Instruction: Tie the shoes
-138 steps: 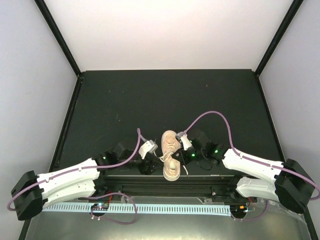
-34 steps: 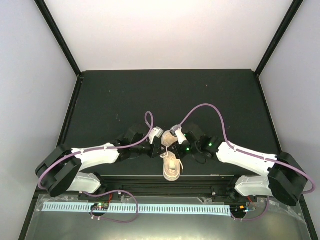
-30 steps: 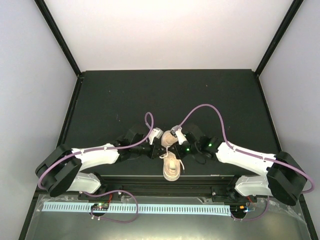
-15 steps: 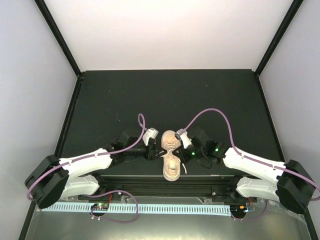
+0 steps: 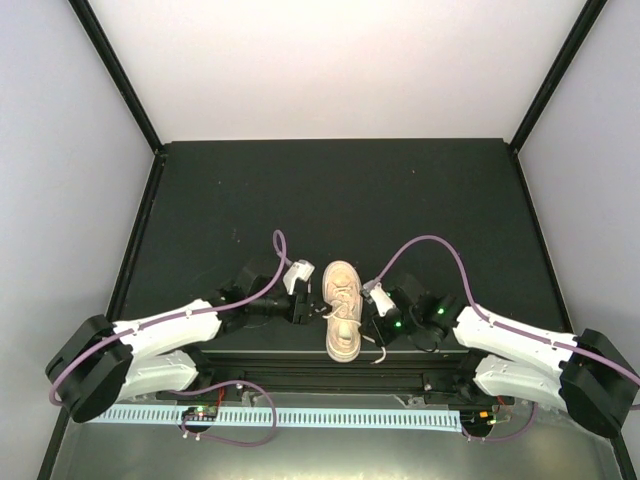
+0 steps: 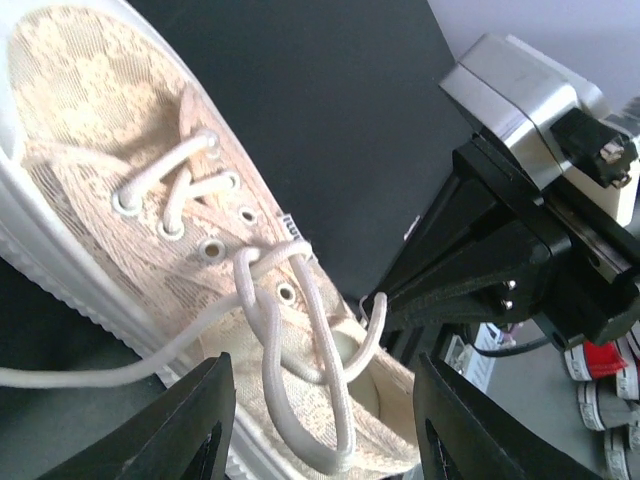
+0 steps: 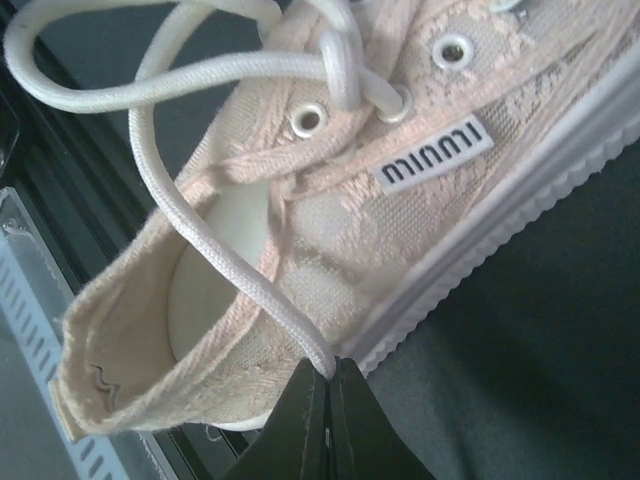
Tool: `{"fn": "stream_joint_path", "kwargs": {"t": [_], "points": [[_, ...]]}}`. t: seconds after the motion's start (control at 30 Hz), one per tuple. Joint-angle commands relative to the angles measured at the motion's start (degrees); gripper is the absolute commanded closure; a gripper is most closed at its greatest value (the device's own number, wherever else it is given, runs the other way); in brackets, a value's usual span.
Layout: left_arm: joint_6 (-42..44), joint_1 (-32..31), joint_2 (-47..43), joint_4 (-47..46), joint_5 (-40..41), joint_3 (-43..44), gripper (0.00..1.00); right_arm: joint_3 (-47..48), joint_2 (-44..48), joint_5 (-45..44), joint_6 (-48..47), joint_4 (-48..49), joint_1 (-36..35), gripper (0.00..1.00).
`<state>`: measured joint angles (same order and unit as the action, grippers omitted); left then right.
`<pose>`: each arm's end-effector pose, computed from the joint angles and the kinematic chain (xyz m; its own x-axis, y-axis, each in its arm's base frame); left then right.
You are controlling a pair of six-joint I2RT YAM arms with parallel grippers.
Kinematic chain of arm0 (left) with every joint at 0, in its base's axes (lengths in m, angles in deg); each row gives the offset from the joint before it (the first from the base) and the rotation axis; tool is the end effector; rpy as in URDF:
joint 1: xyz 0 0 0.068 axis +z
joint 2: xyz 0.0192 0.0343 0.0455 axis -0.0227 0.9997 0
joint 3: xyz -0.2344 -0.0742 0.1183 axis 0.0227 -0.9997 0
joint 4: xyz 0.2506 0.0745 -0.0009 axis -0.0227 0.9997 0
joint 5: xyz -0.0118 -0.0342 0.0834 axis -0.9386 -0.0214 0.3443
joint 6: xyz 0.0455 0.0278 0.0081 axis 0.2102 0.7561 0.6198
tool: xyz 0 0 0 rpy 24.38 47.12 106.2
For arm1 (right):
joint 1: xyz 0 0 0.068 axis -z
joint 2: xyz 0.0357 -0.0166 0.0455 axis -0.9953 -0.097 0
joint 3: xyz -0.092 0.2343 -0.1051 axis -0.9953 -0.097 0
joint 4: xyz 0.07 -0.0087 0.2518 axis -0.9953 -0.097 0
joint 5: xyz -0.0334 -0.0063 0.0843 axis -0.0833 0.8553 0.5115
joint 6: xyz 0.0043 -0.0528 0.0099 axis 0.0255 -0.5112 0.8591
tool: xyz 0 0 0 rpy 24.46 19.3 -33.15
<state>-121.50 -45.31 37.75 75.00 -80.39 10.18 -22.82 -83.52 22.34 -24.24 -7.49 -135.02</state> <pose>0.1428 -0.1641 0.1777 -0.8536 0.1202 -0.5068 0.4989 0.4684 -0.7292 0.1093 0.1531 0.1692 -0.8117 -0.4081 -0.4178 -0.5801 0.6459 0.4962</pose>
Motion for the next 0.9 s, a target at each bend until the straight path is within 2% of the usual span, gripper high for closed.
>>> {"fn": "stream_joint_path", "kwargs": {"t": [0.0, 0.1, 0.17, 0.33, 0.47, 0.67, 0.87], "points": [[-1.36, -0.52, 1.30, 1.05, -5.11, -0.43, 0.49, -1.15, 0.05, -0.62, 1.70, 0.31, 0.19, 0.98], [-1.59, -1.27, 1.84, 1.66, -6.42, -0.61, 0.49, -1.21, -0.25, -0.93, 2.46, 0.76, 0.14, 0.98], [-1.46, -1.72, 1.89, 2.40, -6.50, -0.62, 0.53, -1.00, -0.23, -2.09, 3.01, 0.50, 0.15, 0.98], [-1.75, -2.83, 1.70, 1.51, -7.12, -1.35, 0.85, 0.44, 0.97, -7.56, 5.29, -0.74, 0.22, 0.98], [-2.04, -3.82, 1.53, 0.17, -7.22, -1.67, 0.98, 3.09, -0.20, -10.58, 5.63, -1.18, 0.23, 0.98], [-1.81, -4.68, 1.49, 0.03, -7.00, -1.83, 0.98, 8.15, -2.62, -12.42, 3.87, -1.38, 0.23, 0.98], [-1.45, -5.46, 1.84, -0.21, -6.89, -1.93, 0.98, 11.95, -6.08, -9.86, -0.22, -1.40, 0.23, 0.98]]}}
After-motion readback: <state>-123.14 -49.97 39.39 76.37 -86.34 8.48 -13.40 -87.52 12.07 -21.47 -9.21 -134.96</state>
